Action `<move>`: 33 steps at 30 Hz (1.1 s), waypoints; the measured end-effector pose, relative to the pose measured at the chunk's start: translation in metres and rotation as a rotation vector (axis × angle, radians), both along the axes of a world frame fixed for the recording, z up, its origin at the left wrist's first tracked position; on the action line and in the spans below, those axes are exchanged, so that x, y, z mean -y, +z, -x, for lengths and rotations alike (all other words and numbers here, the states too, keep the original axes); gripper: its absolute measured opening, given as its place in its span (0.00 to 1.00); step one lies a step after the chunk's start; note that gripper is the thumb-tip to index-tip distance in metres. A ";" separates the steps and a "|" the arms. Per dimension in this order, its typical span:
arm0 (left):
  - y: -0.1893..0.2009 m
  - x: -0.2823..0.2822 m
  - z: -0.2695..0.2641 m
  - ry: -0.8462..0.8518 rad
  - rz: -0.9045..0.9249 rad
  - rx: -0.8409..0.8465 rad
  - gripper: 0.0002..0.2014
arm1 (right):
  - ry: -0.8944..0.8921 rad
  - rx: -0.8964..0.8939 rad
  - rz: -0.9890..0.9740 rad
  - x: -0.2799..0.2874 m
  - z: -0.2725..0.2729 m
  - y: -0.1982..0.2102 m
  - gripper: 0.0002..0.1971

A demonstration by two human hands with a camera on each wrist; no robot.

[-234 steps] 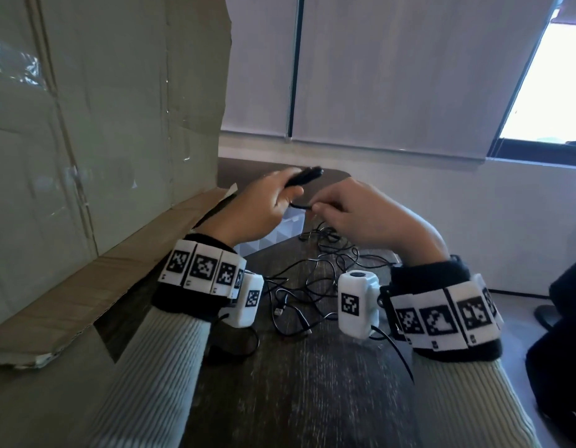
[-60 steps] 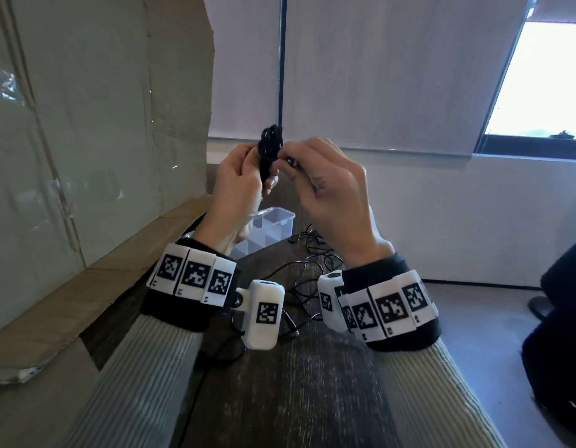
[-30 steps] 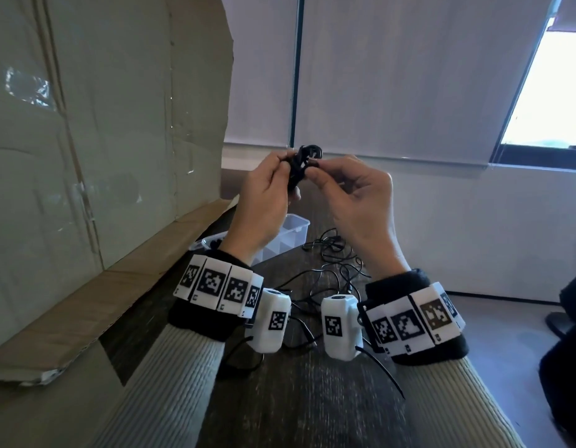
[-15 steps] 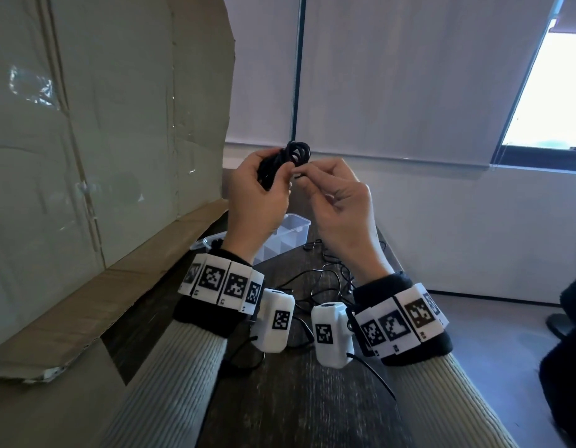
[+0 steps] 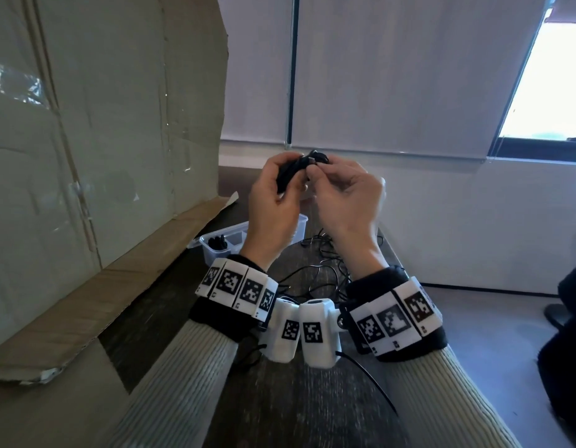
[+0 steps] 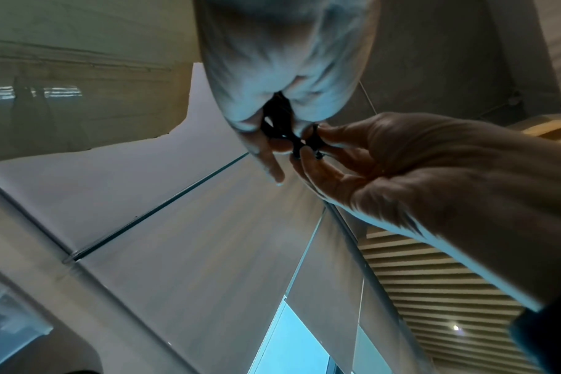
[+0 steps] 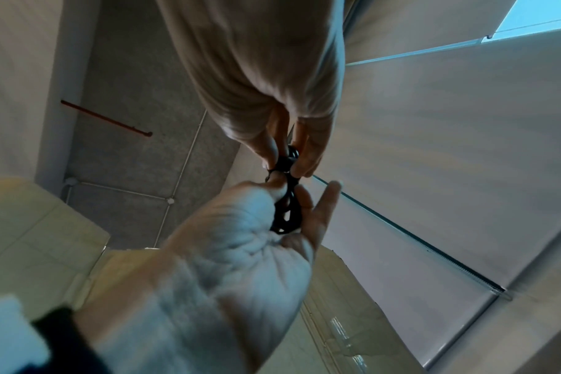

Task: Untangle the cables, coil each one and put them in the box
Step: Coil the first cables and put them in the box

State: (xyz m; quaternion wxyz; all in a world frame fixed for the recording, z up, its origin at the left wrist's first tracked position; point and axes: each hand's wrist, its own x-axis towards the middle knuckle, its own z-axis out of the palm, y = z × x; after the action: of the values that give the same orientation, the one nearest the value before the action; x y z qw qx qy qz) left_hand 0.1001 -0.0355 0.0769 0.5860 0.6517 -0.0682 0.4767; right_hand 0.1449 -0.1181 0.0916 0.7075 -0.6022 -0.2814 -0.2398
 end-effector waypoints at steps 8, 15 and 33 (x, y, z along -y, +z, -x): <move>0.013 -0.005 0.012 -0.311 0.263 -0.173 0.12 | -0.054 0.240 0.106 0.010 0.000 0.000 0.07; 0.017 -0.008 0.017 -0.271 0.277 -0.167 0.09 | -0.003 0.333 0.240 0.012 -0.001 0.002 0.07; 0.017 -0.007 0.016 -0.348 0.353 -0.105 0.11 | 0.063 0.330 0.117 0.007 0.004 -0.002 0.02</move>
State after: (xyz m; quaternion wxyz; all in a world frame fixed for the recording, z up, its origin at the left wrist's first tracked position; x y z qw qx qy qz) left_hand 0.0842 -0.0288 0.0943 0.7667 0.5415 -0.0648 0.3386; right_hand 0.1411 -0.1252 0.0899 0.6226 -0.5858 -0.4260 -0.2961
